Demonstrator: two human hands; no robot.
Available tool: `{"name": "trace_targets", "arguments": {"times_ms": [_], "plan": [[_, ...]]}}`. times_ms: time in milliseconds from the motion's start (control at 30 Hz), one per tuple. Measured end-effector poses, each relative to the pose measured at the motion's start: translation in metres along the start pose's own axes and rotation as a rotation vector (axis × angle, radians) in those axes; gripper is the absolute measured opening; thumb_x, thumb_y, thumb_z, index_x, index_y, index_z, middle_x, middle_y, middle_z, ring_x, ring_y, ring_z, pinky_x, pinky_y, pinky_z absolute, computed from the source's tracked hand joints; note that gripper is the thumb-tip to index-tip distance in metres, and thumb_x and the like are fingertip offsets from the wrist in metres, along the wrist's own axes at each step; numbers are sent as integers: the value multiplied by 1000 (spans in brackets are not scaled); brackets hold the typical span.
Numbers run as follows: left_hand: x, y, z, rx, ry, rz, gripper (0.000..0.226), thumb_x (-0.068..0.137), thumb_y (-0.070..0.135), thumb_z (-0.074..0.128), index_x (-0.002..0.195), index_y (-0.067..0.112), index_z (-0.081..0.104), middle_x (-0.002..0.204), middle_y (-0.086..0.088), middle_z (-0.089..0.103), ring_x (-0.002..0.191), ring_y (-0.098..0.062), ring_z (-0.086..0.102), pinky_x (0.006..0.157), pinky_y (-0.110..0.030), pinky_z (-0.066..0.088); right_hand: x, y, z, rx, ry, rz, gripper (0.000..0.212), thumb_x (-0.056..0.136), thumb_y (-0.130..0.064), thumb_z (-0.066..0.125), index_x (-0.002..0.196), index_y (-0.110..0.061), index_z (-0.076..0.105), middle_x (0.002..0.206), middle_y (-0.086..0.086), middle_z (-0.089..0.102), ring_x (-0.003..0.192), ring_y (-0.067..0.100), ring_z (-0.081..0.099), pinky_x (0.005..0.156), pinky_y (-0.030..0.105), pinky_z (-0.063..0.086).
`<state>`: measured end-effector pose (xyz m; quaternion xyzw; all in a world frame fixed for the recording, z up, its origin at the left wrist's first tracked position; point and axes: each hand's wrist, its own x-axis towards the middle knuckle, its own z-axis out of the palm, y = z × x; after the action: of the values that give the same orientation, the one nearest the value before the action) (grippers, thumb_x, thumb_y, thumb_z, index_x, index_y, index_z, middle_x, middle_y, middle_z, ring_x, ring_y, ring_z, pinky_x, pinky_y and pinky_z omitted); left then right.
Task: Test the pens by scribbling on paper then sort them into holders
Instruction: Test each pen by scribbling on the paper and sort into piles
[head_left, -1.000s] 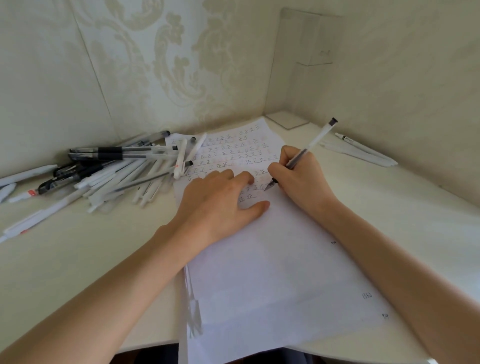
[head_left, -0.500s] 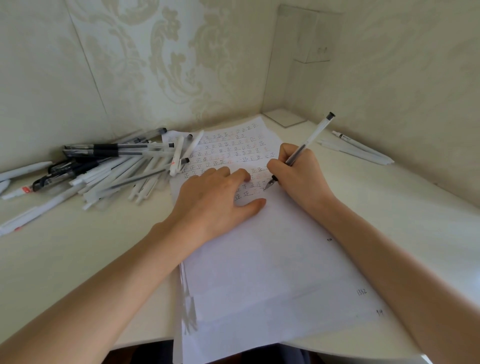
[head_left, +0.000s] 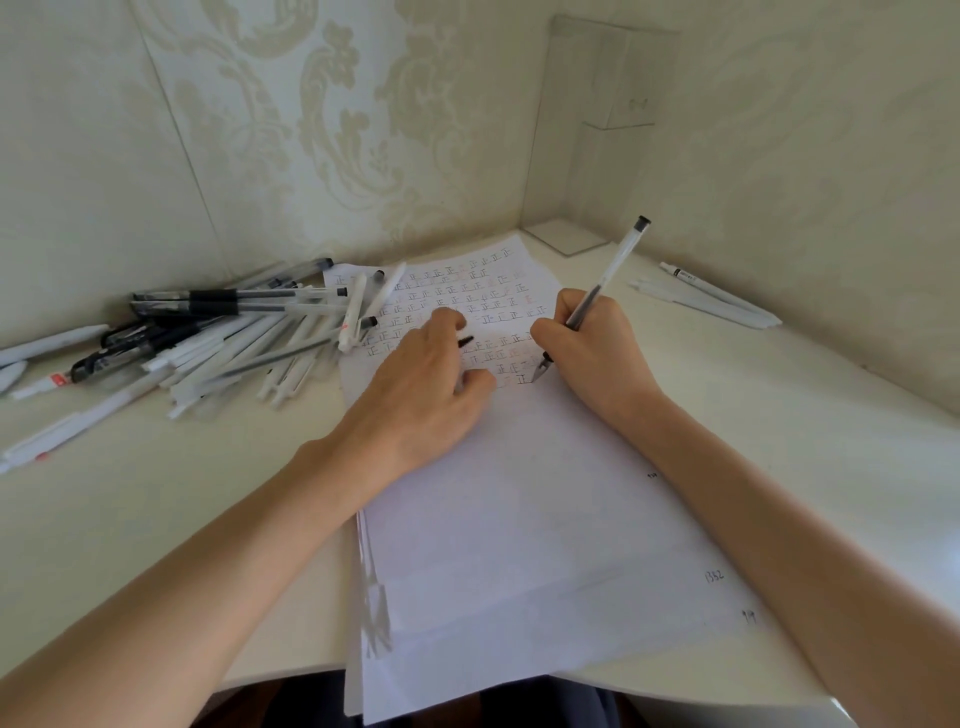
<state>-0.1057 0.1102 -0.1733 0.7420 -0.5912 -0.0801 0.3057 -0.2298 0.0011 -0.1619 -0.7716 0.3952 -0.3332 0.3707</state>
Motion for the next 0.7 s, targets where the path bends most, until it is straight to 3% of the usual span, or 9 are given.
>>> {"name": "trace_targets", "arguments": {"times_ms": [67, 167, 333, 433, 700], "plan": [[2, -3, -1, -103, -11, 6, 38, 95, 15, 37, 132, 7, 30, 105, -2, 48, 95, -13, 42, 75, -17, 28, 0, 1, -1, 34, -2, -4, 28, 82, -9, 54, 62, -14, 34, 53, -1, 33, 46, 9, 27, 42, 20, 22], [2, -6, -3, -148, -25, 45, 36, 97, 9, 36, 132, 6, 31, 110, 0, 53, 99, -8, 45, 76, -10, 27, -2, -1, -5, 243, -16, -3, 39, 91, -30, 59, 64, -14, 37, 48, -1, 34, 43, 10, 27, 43, 21, 23], [2, -7, -2, -303, 100, 12, 31, 88, 10, 62, 116, 12, 50, 93, 10, 59, 84, -4, 57, 74, -9, 43, -5, -3, -9, 592, -73, -4, 32, 93, -36, 55, 70, -14, 49, 49, 2, 49, 48, 17, 39, 47, 24, 30], [3, -8, -3, -350, 166, 25, 19, 81, 8, 69, 98, 11, 63, 89, 3, 65, 81, 1, 60, 75, -8, 46, -3, -3, -11, 772, -112, 77, 37, 98, -34, 43, 73, -10, 52, 50, 8, 52, 44, 16, 44, 45, 25, 29], [1, -7, -4, -319, 200, 140, 13, 81, 7, 68, 93, 10, 65, 92, 0, 68, 83, -1, 62, 81, -14, 48, -6, -3, -7, 630, -171, 87, 34, 97, -25, 49, 67, -8, 52, 44, 6, 49, 40, 16, 41, 47, 26, 29]]}}
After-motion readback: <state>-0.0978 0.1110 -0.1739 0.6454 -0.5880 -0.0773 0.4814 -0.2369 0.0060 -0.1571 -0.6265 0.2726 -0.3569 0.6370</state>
